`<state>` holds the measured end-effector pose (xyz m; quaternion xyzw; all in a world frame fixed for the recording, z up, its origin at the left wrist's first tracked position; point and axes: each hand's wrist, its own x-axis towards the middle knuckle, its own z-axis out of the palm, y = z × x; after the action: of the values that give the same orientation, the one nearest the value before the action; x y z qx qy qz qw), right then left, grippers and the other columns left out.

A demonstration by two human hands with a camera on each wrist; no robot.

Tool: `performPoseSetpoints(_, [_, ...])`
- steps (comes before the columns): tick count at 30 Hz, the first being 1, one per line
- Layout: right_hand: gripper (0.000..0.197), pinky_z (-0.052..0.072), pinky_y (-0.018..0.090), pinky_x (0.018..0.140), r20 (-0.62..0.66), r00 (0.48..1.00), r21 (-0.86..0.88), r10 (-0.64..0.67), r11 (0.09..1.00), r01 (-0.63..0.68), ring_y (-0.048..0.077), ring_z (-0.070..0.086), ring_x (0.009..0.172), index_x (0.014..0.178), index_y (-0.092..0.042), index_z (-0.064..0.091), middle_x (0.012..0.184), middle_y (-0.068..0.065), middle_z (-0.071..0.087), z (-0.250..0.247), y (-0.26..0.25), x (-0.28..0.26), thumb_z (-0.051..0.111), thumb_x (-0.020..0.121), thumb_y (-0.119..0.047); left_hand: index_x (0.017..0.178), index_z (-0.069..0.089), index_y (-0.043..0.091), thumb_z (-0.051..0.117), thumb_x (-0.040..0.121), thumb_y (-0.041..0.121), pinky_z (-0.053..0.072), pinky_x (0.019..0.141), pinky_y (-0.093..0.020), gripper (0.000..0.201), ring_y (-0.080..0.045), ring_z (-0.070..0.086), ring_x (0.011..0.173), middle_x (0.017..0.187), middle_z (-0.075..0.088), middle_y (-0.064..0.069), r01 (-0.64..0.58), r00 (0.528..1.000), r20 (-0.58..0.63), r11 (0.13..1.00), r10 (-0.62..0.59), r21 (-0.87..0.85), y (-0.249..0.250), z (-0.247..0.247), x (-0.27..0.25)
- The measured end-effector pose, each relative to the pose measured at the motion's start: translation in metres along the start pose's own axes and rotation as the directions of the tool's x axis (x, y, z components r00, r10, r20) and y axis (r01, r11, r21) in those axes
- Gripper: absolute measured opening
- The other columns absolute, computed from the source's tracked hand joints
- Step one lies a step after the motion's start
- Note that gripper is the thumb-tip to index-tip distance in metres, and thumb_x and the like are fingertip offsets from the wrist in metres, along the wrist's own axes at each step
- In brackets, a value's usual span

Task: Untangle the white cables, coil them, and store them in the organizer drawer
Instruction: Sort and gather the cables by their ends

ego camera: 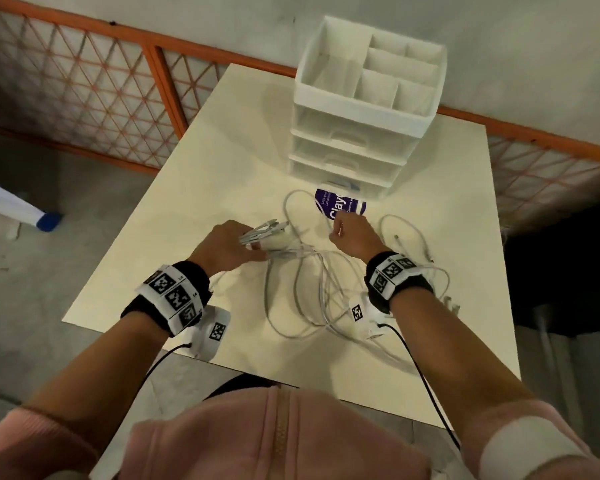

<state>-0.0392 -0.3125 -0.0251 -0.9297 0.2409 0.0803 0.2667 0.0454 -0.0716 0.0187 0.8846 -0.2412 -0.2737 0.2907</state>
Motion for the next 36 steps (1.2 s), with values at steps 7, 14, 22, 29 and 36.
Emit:
performPoseSetpoints(7, [0.022, 0.039, 0.029, 0.082, -0.002, 0.995, 0.054, -0.098, 0.994, 0.098, 0.03, 0.05, 0.101, 0.098, -0.001, 0.064, 0.103, 0.009, 0.041, 0.034, 0.008, 0.029, 0.053, 0.082, 0.01, 0.062, 0.044, 0.011, 0.065, 0.082, 0.048, 0.031, 0.054, -0.025, 0.047, -0.012, 0.038, 0.05, 0.054, 0.043, 0.0, -0.011, 0.997, -0.079, 0.998, 0.007, -0.056, 0.006, -0.007, 0.007])
performPoseSetpoints(14, [0.019, 0.045, 0.014, 0.068, -0.155, 0.982, 0.357, -0.11, 0.92, 0.159, 0.011, 0.055, 0.072, 0.093, -0.008, 0.062, 0.092, 0.009, 0.062, -0.031, -0.017, 0.027, 0.062, 0.079, 0.006, 0.067, 0.037, 0.016, 0.038, 0.099, 0.042, 0.03, 0.059, -0.026, 0.041, -0.012, 0.032, 0.059, 0.064, 0.037, 0.005, -0.189, 0.974, -0.179, 0.938, 0.141, -0.289, 0.018, -0.009, 0.016])
performPoseSetpoints(22, [0.019, 0.05, 0.019, 0.069, -0.094, 0.919, 0.643, -0.383, 0.681, 0.35, 0.012, 0.066, 0.074, 0.097, -0.01, 0.053, 0.083, 0.006, 0.072, -0.132, -0.085, -0.021, 0.068, 0.085, -0.008, 0.078, 0.044, 0.031, 0.033, 0.102, 0.029, 0.031, 0.076, -0.012, 0.026, -0.005, 0.038, 0.075, 0.076, 0.043, 0.009, -0.488, 0.836, -0.381, 0.853, 0.395, -0.186, 0.056, -0.012, 0.029])
performPoseSetpoints(29, [0.046, 0.054, 0.021, 0.069, -0.22, 0.904, 0.661, -0.368, 0.625, 0.415, 0.015, 0.067, 0.072, 0.127, -0.011, 0.053, 0.078, 0.006, 0.066, -0.151, -0.099, -0.045, 0.069, 0.084, -0.008, 0.085, 0.046, 0.012, 0.03, 0.103, 0.024, 0.048, 0.072, -0.024, 0.026, -0.015, 0.058, 0.067, 0.066, 0.061, -0.003, -0.568, 0.823, -0.287, 0.702, 0.49, -0.43, 0.09, -0.006, 0.013])
performPoseSetpoints(36, [0.034, 0.054, 0.019, 0.073, -0.264, 0.907, 0.679, -0.328, 0.604, 0.416, 0.006, 0.066, 0.07, 0.119, -0.003, 0.063, 0.079, 0.007, 0.066, -0.149, -0.084, -0.056, 0.067, 0.085, -0.007, 0.085, 0.047, 0.013, 0.029, 0.103, 0.021, 0.041, 0.058, -0.014, 0.027, -0.011, 0.047, 0.054, 0.057, 0.051, -0.003, -0.559, 0.822, -0.213, 0.677, 0.528, -0.478, 0.098, 0.0, -0.001])
